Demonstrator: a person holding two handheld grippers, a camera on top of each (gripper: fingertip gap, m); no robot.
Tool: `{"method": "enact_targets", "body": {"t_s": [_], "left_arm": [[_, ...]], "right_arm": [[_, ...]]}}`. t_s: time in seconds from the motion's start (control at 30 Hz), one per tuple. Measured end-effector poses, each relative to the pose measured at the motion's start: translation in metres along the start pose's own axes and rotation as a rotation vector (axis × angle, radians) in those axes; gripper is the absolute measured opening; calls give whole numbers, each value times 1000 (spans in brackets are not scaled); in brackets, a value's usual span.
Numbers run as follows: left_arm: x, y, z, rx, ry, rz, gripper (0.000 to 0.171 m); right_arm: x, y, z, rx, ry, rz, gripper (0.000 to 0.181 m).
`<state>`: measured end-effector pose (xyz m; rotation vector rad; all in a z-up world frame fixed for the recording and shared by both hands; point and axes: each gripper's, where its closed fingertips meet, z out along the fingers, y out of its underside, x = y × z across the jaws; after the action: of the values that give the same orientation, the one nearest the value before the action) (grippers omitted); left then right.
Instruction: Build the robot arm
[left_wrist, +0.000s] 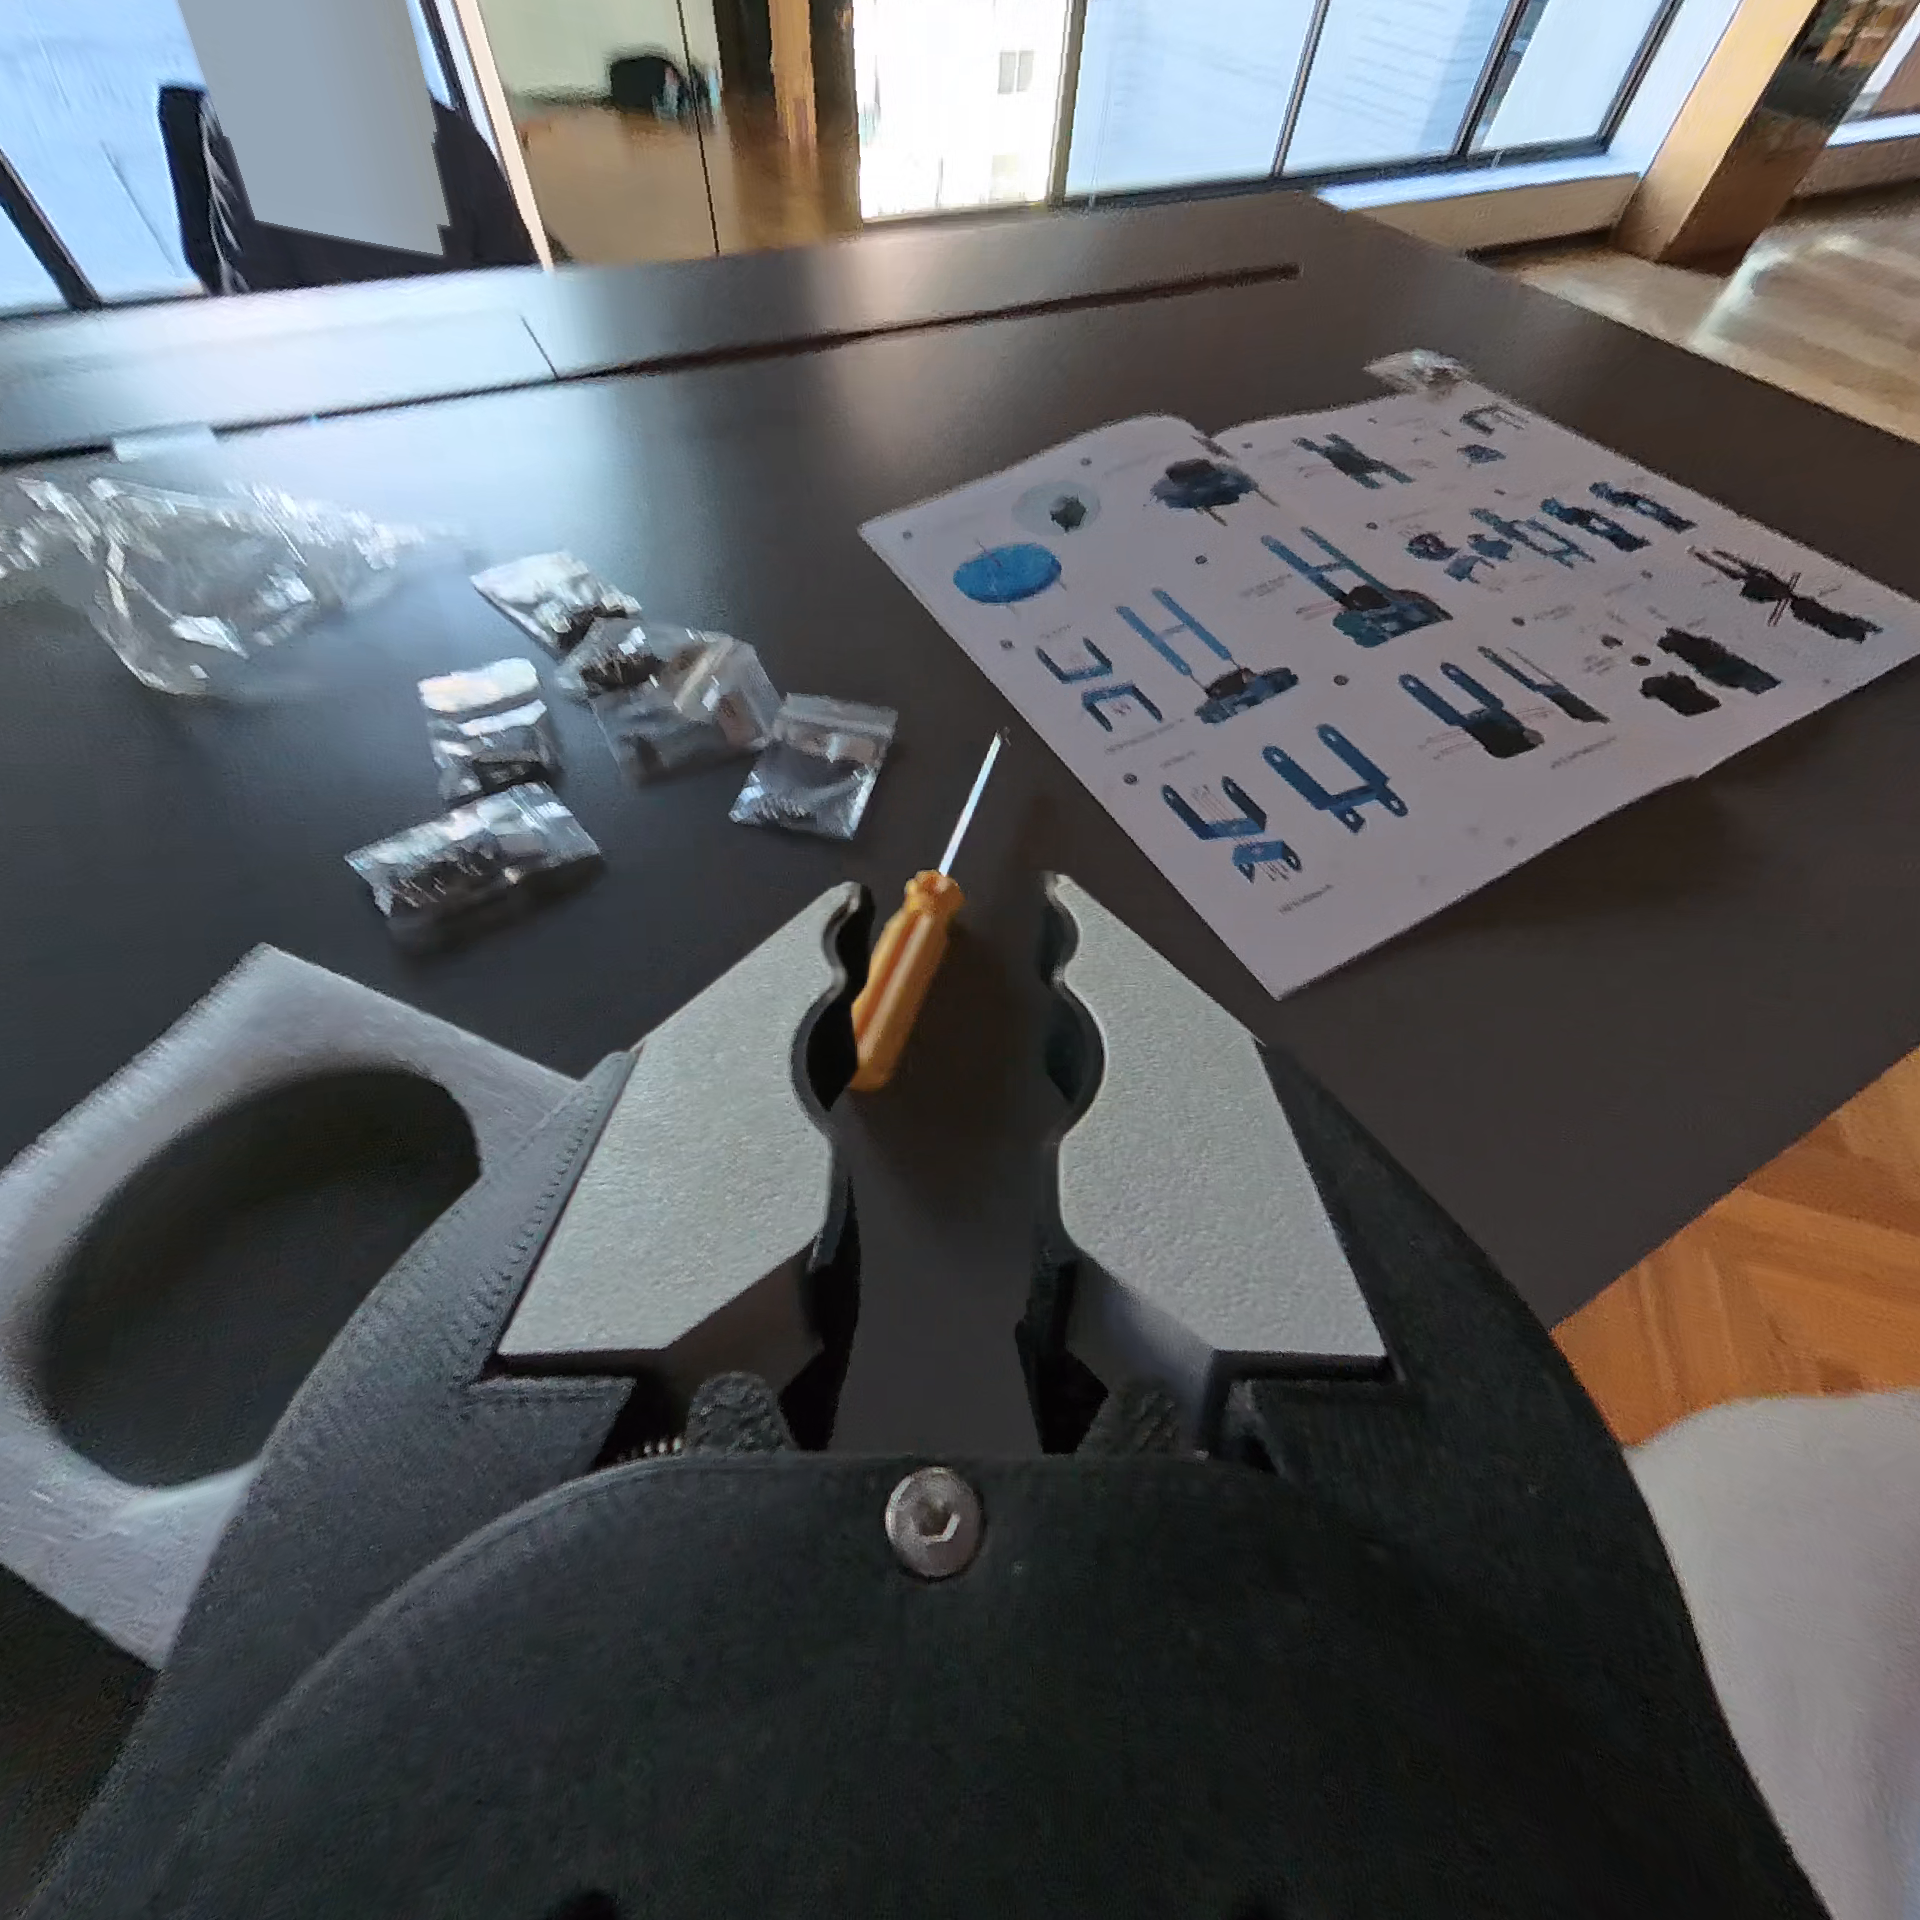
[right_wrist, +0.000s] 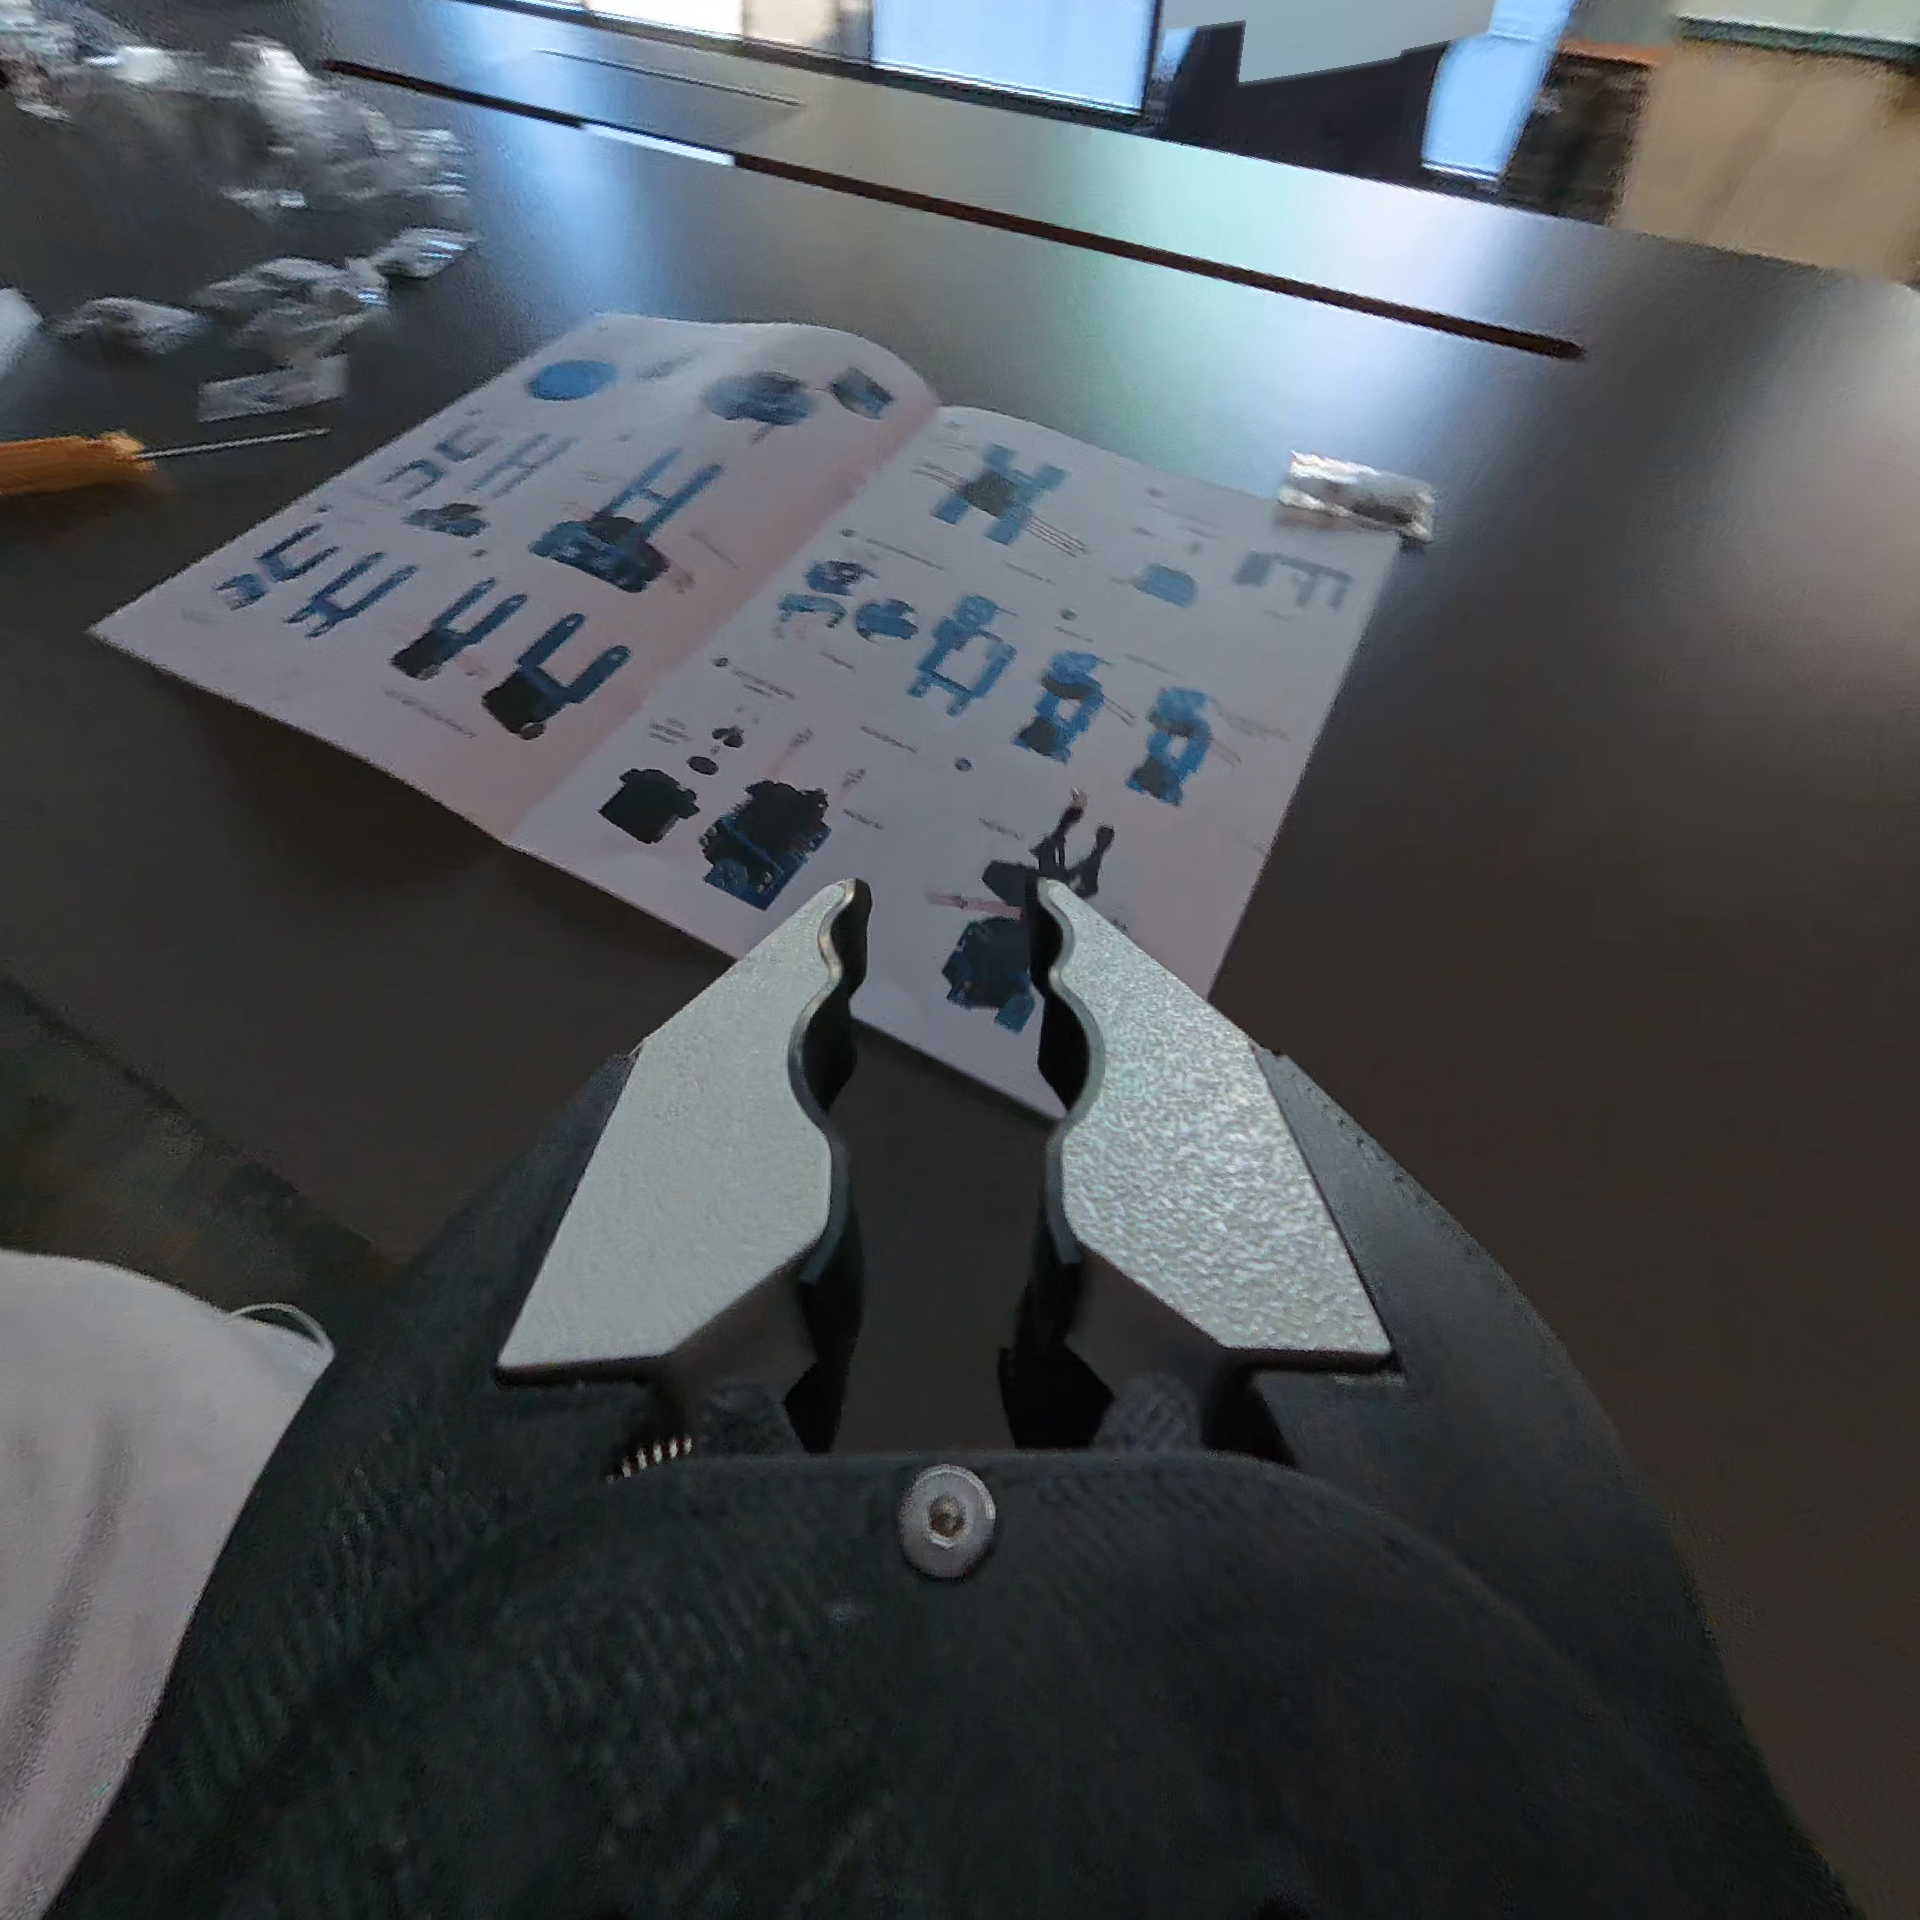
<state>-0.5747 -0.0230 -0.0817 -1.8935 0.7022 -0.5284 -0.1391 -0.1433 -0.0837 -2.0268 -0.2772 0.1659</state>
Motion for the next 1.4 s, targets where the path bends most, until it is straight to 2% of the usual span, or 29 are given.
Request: {"method": "enact_targets", "body": {"t_s": [0.07, 0.13, 0.27, 0.37, 0.4, 0.5, 0.63, 0.7, 0.77, 0.8, 0.87, 0.93, 0.97, 1.03, 1.1, 1.23, 1.3, 1.4], "left_arm": [[0, 15, 3, -105, -57, -2, 30], [2, 21, 8, -183, -83, 63, 33], [-6, 32, 42, -376, -85, 237, 37], [-16, 48, 61, -496, -78, 252, 37], [-15, 52, 66, -505, -60, 231, 37], [-10, 51, 74, -472, -5, 155, 16], [-4, 51, 68, -454, -5, 58, 15], [7, 41, 65, -373, -2, -3, 15], [37, 13, 62, -234, 77, -121, 15], [64, -10, 61, -130, 160, -197, 14], [133, -58, 58, 93, 374, -348, 14], [205, -88, 69, 231, 524, -423, 15], [240, -93, 82, 237, 581, -449, 15], [303, -93, 110, 175, 725, -511, 15], [341, -100, 129, 166, 845, -628, 14], [378, -108, 154, 110, 1025, -929, 14], [386, -103, 165, 60, 1051, -1069, 14], [395, -83, 178, -55, 1025, -1173, 14]], "right_arm": [[2, -7, 7, 6, -89, -58, 29], [3, -13, 16, 21, -141, -105, 27], [-12, -24, 34, 73, -296, -128, 26], [-27, -22, 43, 84, -379, -114, 26], [-32, -21, 46, 84, -400, -114, 26], [-48, -15, 54, 59, -467, -124, 26], [-70, -16, 53, 49, -524, -165, 26], [-82, -20, 47, 79, -555, -179, 26], [-92, -20, 41, 95, -590, -171, 26], [-95, -19, 38, 104, -605, -160, 26], [-92, -10, 35, 90, -583, -128, 27], [-85, -1, 25, 101, -586, -41, 27], [-85, 0, 15, 129, -622, 8, 27], [-77, 2, -6, 195, -660, 16, 30], [-64, -1, -22, 274, -630, -49, 40], [-48, -3, -45, 393, -549, -176, 49], [-36, 2, -47, 426, -438, -323, 59], [-25, 7, -45, 434, -382, -440, 55]]}}
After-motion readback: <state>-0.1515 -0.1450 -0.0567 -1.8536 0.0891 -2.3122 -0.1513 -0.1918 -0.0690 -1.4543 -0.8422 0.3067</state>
